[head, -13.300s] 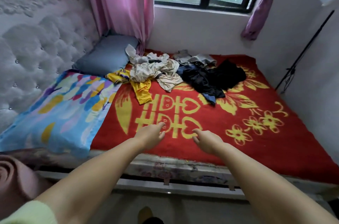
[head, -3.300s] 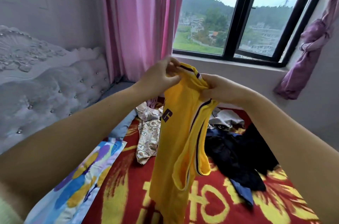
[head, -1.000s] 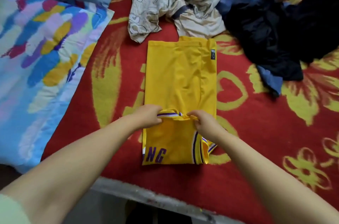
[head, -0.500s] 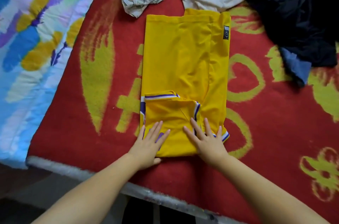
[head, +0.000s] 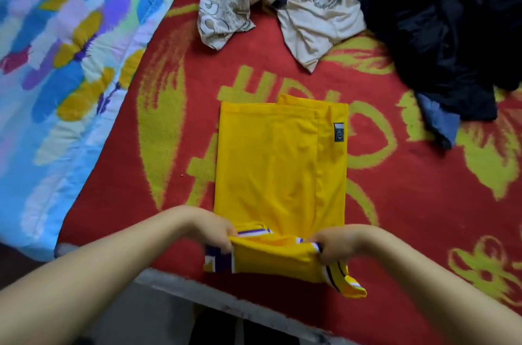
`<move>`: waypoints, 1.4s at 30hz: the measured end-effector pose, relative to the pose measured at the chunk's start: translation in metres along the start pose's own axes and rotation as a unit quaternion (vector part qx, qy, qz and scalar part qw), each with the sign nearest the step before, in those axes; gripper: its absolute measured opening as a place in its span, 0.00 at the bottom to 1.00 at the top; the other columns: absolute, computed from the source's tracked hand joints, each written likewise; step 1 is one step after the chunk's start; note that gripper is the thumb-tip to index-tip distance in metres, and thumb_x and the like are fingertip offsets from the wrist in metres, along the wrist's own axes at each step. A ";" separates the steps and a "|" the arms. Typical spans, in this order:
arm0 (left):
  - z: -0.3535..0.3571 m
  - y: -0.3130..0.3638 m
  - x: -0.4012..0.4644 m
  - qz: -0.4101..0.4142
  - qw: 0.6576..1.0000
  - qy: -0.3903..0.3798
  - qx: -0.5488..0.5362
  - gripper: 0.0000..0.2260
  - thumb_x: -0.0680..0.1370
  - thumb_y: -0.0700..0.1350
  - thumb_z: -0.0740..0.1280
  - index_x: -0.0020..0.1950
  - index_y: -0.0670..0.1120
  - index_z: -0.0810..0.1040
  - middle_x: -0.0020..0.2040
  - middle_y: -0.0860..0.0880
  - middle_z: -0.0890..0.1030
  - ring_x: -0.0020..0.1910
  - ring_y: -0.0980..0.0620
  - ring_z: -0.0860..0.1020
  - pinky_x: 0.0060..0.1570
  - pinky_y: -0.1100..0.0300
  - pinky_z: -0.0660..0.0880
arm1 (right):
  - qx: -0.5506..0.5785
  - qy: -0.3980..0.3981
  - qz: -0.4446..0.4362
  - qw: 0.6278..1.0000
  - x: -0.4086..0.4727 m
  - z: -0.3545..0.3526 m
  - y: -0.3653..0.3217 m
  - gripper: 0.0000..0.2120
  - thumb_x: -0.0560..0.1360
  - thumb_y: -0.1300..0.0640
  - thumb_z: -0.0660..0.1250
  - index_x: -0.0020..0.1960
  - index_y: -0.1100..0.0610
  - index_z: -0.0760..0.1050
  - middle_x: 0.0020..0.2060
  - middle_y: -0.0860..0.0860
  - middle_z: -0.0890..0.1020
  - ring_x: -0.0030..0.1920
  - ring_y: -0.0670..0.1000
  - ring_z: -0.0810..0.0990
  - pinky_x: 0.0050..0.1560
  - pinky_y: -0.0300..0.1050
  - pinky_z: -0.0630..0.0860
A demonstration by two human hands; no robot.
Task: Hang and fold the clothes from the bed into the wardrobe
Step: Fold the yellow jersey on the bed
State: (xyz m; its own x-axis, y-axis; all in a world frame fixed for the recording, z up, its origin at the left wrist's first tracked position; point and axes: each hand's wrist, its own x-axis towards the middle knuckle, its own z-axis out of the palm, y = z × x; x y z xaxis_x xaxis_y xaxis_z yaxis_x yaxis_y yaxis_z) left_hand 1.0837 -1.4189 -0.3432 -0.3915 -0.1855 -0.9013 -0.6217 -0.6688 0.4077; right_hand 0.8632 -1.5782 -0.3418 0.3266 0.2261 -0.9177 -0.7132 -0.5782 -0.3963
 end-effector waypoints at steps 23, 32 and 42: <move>-0.004 -0.030 0.120 -0.087 0.810 0.522 0.254 0.30 0.77 0.64 0.33 0.76 0.53 0.35 0.77 0.47 0.36 0.76 0.48 0.37 0.70 0.36 0.37 | -0.190 0.422 0.067 0.884 0.101 -0.013 0.044 0.29 0.75 0.33 0.33 0.71 0.39 0.26 0.74 0.46 0.29 0.72 0.51 0.23 0.68 0.73 0.34; 0.035 -0.038 0.082 0.088 0.791 0.458 0.397 0.41 0.66 0.60 0.72 0.75 0.47 0.64 0.74 0.42 0.64 0.73 0.45 0.65 0.66 0.40 0.68 | -0.279 0.336 0.020 0.899 0.062 0.031 0.031 0.47 0.66 0.44 0.74 0.78 0.46 0.53 0.77 0.53 0.55 0.74 0.67 0.55 0.59 0.80 0.61; 0.015 -0.011 0.060 0.029 0.937 0.274 0.213 0.37 0.73 0.27 0.54 0.79 0.47 0.47 0.79 0.44 0.46 0.77 0.45 0.53 0.73 0.57 0.54 | -0.162 0.162 0.036 0.973 0.034 0.004 0.008 0.43 0.75 0.73 0.57 0.78 0.43 0.44 0.78 0.45 0.39 0.77 0.61 0.43 0.71 0.67 0.56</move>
State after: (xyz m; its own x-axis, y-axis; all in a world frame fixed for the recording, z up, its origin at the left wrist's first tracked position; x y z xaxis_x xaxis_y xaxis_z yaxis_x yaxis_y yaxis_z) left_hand 1.0567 -1.4123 -0.3995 -0.0988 -0.6329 -0.7679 -0.8699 -0.3199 0.3755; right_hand 0.8664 -1.5718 -0.3764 0.4991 -0.0530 -0.8649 -0.5264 -0.8114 -0.2541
